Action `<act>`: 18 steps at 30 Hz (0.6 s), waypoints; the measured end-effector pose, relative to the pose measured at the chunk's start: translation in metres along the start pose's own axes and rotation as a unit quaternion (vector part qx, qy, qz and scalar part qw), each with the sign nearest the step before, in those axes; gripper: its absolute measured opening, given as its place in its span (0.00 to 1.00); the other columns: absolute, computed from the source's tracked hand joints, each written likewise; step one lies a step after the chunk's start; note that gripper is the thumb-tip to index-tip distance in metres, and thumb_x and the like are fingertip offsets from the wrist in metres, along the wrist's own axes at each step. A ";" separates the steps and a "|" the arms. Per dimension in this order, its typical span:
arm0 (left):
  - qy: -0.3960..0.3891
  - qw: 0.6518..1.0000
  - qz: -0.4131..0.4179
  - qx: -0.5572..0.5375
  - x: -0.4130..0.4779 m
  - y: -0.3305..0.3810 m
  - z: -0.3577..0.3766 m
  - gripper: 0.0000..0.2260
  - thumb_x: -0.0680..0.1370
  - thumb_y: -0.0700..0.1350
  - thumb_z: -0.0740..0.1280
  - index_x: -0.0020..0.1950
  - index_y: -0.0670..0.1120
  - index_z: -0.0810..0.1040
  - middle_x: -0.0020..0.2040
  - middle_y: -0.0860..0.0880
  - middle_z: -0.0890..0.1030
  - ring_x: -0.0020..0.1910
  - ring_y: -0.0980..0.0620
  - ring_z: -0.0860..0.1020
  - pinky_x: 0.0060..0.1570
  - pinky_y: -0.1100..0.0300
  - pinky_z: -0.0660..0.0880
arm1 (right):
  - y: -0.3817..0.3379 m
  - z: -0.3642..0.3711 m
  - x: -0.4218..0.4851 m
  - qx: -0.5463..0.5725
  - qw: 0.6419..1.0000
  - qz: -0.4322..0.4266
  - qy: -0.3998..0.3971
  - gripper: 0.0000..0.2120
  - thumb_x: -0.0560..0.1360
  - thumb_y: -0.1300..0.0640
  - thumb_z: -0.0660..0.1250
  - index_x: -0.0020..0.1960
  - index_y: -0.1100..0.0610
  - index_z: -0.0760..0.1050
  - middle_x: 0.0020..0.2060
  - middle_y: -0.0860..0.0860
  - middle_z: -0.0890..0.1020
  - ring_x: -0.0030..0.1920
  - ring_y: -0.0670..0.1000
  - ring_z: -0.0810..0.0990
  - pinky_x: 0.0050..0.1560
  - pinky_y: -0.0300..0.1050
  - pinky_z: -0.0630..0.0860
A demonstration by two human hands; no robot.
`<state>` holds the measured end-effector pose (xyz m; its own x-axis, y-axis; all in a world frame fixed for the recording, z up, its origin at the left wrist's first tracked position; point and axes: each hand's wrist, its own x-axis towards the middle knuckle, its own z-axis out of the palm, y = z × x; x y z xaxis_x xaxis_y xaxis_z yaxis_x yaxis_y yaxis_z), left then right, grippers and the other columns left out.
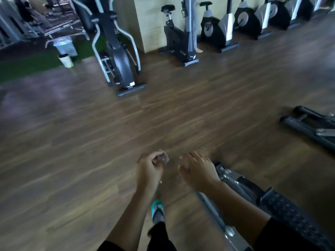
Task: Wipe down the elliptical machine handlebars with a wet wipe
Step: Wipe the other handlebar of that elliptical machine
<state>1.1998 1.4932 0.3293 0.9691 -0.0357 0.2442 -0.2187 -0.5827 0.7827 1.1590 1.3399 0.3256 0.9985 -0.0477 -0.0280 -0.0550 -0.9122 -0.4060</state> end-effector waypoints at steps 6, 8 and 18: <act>-0.074 0.995 0.051 -0.035 0.179 -0.020 0.050 0.07 0.73 0.31 0.69 0.41 0.41 0.84 0.31 0.66 0.77 0.29 0.69 0.76 0.29 0.77 0.68 | 0.022 -0.002 0.161 0.032 0.996 0.079 0.035 0.16 0.77 0.50 0.60 0.63 0.53 0.72 0.58 0.50 0.76 0.61 0.53 0.74 0.56 0.45 0.70; -0.108 0.991 0.064 -0.037 0.237 -0.021 0.067 0.09 0.75 0.33 0.69 0.41 0.45 0.83 0.36 0.58 0.81 0.27 0.63 0.77 0.29 0.74 0.70 | 0.025 -0.013 0.207 0.041 0.992 0.107 0.051 0.16 0.78 0.49 0.59 0.64 0.52 0.71 0.59 0.49 0.76 0.61 0.52 0.73 0.56 0.44 0.69; -0.220 0.968 0.109 -0.048 0.434 0.020 0.205 0.08 0.73 0.33 0.69 0.49 0.41 0.84 0.46 0.47 0.79 0.33 0.65 0.76 0.36 0.80 0.67 | 0.112 -0.060 0.367 0.022 0.958 0.256 0.125 0.18 0.78 0.46 0.59 0.66 0.49 0.69 0.62 0.47 0.75 0.62 0.50 0.73 0.59 0.44 0.68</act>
<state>1.6399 1.2999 0.3333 0.8488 -0.5040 0.1597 -0.4134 -0.4446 0.7946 1.5199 1.1957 0.3245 0.8098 -0.5865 -0.0163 -0.5335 -0.7244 -0.4366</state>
